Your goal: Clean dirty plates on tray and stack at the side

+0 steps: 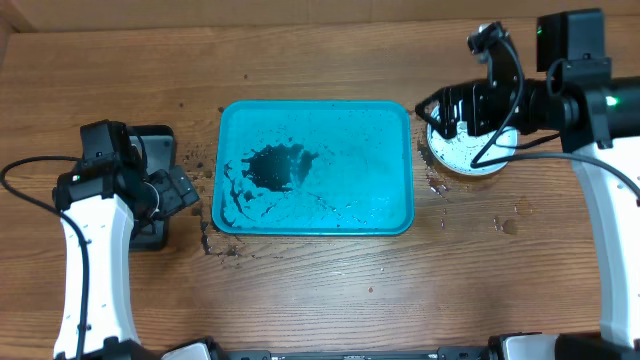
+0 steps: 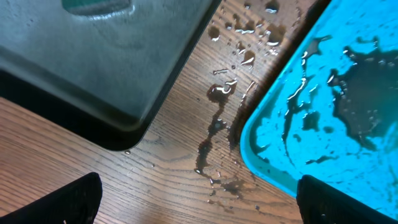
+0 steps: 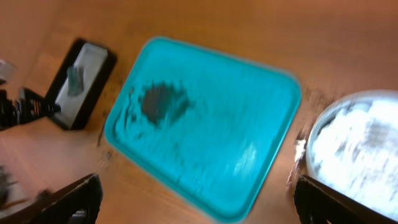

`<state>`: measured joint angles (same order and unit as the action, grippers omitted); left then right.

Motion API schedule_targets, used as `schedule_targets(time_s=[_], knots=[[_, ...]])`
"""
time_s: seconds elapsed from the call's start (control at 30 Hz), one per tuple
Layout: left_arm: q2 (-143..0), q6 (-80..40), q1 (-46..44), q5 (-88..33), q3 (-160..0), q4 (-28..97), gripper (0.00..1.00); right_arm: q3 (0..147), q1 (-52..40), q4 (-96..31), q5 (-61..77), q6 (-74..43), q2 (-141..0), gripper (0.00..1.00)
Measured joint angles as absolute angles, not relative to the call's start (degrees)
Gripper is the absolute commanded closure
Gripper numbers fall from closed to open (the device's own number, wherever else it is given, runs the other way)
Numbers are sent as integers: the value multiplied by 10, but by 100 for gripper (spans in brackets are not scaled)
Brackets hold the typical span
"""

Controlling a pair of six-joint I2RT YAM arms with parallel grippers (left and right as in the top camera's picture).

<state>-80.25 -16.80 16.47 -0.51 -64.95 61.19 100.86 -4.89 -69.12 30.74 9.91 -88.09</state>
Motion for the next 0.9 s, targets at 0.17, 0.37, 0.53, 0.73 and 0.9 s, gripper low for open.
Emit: schedule_targets(time_s=[0.17,0.37,0.53,0.73,0.9], knots=[[-834,-168,165,-3,-649,611,0,1000,-53,-620,309,128,-834,0],[-856,-168,165,-1,-649,610,0,896,-57,-526,309,153,-723,0],[-867,-168,165,-2,-649,611,0,713,-57,-358,307,159,-618,0],[-867,-168,165,-2,-648,611,0,426,-57,-122,311,165,-463,0],[-867,-168,165,-1,-648,610,0,250,-57,10,313,166,-347,0]])
